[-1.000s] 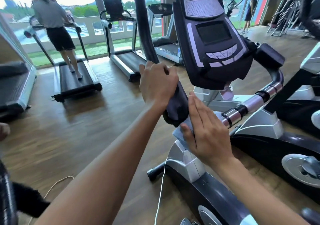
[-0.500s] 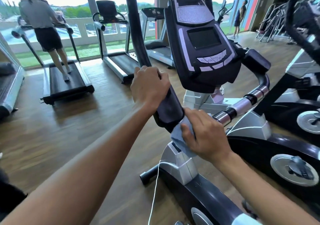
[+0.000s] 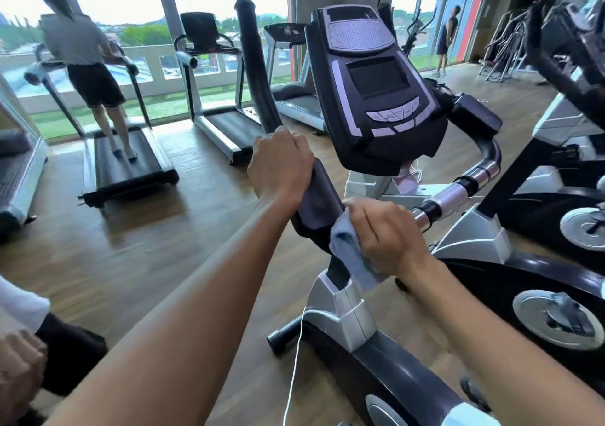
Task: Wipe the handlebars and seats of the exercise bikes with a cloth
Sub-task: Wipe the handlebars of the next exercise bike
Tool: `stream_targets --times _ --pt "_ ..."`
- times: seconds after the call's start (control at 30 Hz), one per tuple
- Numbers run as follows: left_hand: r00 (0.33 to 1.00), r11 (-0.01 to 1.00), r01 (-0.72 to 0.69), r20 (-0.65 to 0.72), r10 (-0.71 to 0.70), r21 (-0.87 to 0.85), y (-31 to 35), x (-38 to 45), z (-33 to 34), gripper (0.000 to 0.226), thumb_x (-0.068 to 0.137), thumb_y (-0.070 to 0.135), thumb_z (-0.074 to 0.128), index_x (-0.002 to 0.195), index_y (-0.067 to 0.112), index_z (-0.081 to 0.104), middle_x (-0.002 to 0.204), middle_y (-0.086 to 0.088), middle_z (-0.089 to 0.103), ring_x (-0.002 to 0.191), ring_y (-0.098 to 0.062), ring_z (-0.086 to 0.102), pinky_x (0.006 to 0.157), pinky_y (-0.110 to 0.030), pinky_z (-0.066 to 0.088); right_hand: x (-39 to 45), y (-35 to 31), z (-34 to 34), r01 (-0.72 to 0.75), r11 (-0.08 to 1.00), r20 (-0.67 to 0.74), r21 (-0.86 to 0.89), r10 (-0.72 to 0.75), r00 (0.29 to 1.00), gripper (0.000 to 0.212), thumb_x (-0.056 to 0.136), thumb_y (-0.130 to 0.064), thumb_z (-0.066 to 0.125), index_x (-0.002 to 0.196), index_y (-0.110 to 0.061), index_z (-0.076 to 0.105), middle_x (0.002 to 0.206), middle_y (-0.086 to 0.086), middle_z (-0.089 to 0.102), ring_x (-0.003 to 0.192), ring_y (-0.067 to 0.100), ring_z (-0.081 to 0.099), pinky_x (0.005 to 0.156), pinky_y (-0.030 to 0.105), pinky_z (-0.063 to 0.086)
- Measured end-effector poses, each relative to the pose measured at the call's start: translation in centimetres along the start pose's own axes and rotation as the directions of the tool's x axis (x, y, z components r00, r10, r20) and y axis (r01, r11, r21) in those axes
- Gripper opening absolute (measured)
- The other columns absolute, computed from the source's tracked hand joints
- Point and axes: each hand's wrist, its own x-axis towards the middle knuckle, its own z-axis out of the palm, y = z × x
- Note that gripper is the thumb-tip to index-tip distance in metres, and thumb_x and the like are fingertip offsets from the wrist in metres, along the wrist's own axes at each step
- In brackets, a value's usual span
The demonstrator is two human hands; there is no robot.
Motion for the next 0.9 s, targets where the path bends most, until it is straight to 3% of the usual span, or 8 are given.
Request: stream_targets --times 0.17,0.27,0.33,0.37,0.47,0.57,0.8,0.9 --pt "0.999 0.998 0.045 0.007 -0.045 -0.035 -0.3 -0.1 0.0 0.034 0.105 0.028 0.038 0.105 0.007 0.064 0.099 -0.011 0.06 0.112 -0.033 0.054 0.076 -0.039 0.041 1.9 0.8 0.1 -0.211 0.925 -0.073 0.316 0.245 0.967 0.054 0.097 -0.046 0.029 0.053 -0.018 0.042 0.059 0.006 0.054 0.066 0.037 0.057 0.065 0.049 0.046" --pt "0.985 0.971 0.169 0.018 -0.169 -0.166 -0.6 -0.2 0.2 0.034 0.106 0.026 0.035 0.102 0.007 0.063 0.105 -0.012 0.062 0.114 -0.033 0.052 0.078 -0.038 0.038 2.2 1.4 -0.3 -0.316 0.571 -0.136 0.758 0.612 0.779 0.058 0.092 -0.046 0.036 0.077 0.001 0.066 0.076 0.016 0.069 0.079 0.038 0.065 0.079 0.059 0.051" --pt "0.954 0.897 0.299 0.083 -0.288 -0.327 -1.0 0.0 0.6 0.031 0.104 0.02 0.035 0.1 0.006 0.063 0.112 -0.015 0.065 0.116 -0.034 0.052 0.085 -0.039 0.041 2.1 0.3 -1.1 -0.201 0.515 -0.263 0.833 0.689 0.675 0.051 0.093 -0.041 0.037 0.089 -0.004 0.073 0.091 0.016 0.073 0.092 0.036 0.068 0.089 0.057 0.051" --pt "0.924 0.812 0.378 0.125 -0.362 -0.445 -1.1 0.2 0.7 0.028 0.099 0.019 0.037 0.094 0.008 0.063 0.114 -0.014 0.066 0.116 -0.035 0.053 0.092 -0.043 0.044 2.0 -0.8 -1.2 -0.163 0.594 -0.351 0.787 0.65 0.674 0.049 0.095 -0.036 0.035 0.097 -0.006 0.074 0.1 0.013 0.074 0.1 0.032 0.068 0.094 0.054 0.05" --pt "0.781 0.392 0.553 0.294 -0.55 -0.735 -1.6 0.7 0.7 0.023 0.084 0.027 0.046 0.081 0.015 0.066 0.104 -0.009 0.069 0.099 -0.032 0.061 0.091 -0.043 0.053 1.1 -5.3 0.1 -0.01 0.898 -0.408 0.44 0.21 0.889 0.05 0.104 -0.032 0.032 0.128 -0.002 0.063 0.133 0.014 0.062 0.124 0.029 0.057 0.107 0.048 0.043" --pt "0.713 0.019 0.64 0.585 -0.385 -0.768 -2.3 1.2 0.5 0.045 0.106 0.05 0.037 0.104 0.01 0.056 0.099 -0.014 0.058 0.088 -0.028 0.055 0.08 -0.036 0.05 0.8 -7.1 2.6 -0.053 0.995 -0.283 0.079 0.073 0.956 0.065 0.101 -0.053 0.036 0.142 -0.006 0.054 0.148 0.012 0.051 0.128 0.032 0.052 0.105 0.046 0.043" --pt "0.701 0.068 0.708 0.689 -0.186 -0.703 -4.2 1.6 -0.3 0.073 0.106 0.066 0.019 0.12 0.007 0.059 0.077 -0.011 0.069 0.067 -0.022 0.068 0.061 -0.027 0.054 7.3 -8.0 1.5 -0.084 0.996 -0.12 0.028 0.086 0.989 0.06 0.097 -0.052 0.039 0.139 -0.013 0.058 0.145 0.003 0.055 0.128 0.025 0.052 0.104 0.04 0.041" --pt "0.673 0.078 0.739 0.728 -0.13 -0.669 -4.7 2.0 -1.0 0.087 0.101 0.073 0.017 0.143 0.005 0.05 0.102 -0.017 0.074 0.088 -0.03 0.073 0.079 -0.037 0.059 7.2 -7.8 1.9 -0.034 0.999 -0.146 0.038 0.039 0.989 0.071 0.096 -0.057 0.037 0.15 -0.011 0.048 0.152 0.008 0.048 0.136 0.027 0.046 0.112 0.042 0.037"
